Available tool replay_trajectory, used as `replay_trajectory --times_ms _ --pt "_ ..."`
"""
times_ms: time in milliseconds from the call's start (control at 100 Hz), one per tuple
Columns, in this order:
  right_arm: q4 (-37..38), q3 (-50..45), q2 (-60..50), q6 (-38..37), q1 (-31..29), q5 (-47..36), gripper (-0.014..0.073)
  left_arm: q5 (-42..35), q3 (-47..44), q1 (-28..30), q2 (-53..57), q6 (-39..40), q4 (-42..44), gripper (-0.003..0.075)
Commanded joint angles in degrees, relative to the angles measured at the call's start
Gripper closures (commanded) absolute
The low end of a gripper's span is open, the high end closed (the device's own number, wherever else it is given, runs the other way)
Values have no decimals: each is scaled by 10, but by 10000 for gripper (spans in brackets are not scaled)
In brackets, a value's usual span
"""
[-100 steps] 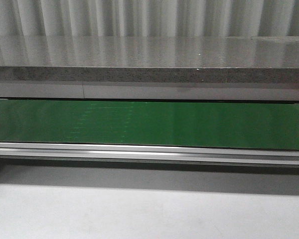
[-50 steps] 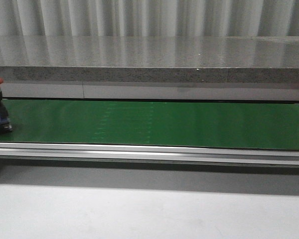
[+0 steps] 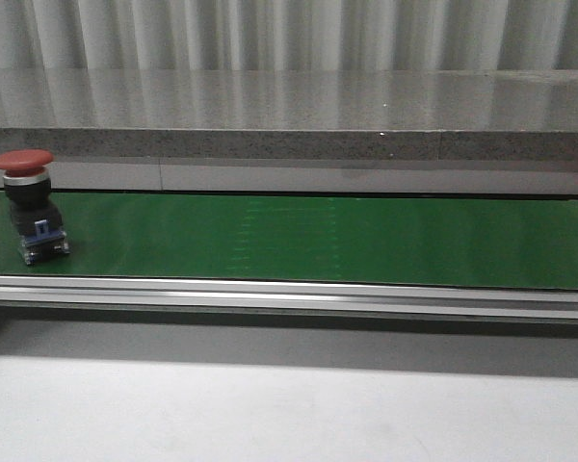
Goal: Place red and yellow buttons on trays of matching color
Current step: 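Grasp a yellow button on the table with the left gripper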
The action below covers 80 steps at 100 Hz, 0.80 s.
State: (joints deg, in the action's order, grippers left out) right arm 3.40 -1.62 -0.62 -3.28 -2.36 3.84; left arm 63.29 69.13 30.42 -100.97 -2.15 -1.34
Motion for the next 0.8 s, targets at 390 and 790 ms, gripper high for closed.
replay_trajectory --times_ms 390,790 --pt "0 12 -9 1 -4 -47 659 -43 15 2 16 6 -4 463" --pt "0 12 -9 1 -4 -47 659 -35 15 2 59 6 -2 566"
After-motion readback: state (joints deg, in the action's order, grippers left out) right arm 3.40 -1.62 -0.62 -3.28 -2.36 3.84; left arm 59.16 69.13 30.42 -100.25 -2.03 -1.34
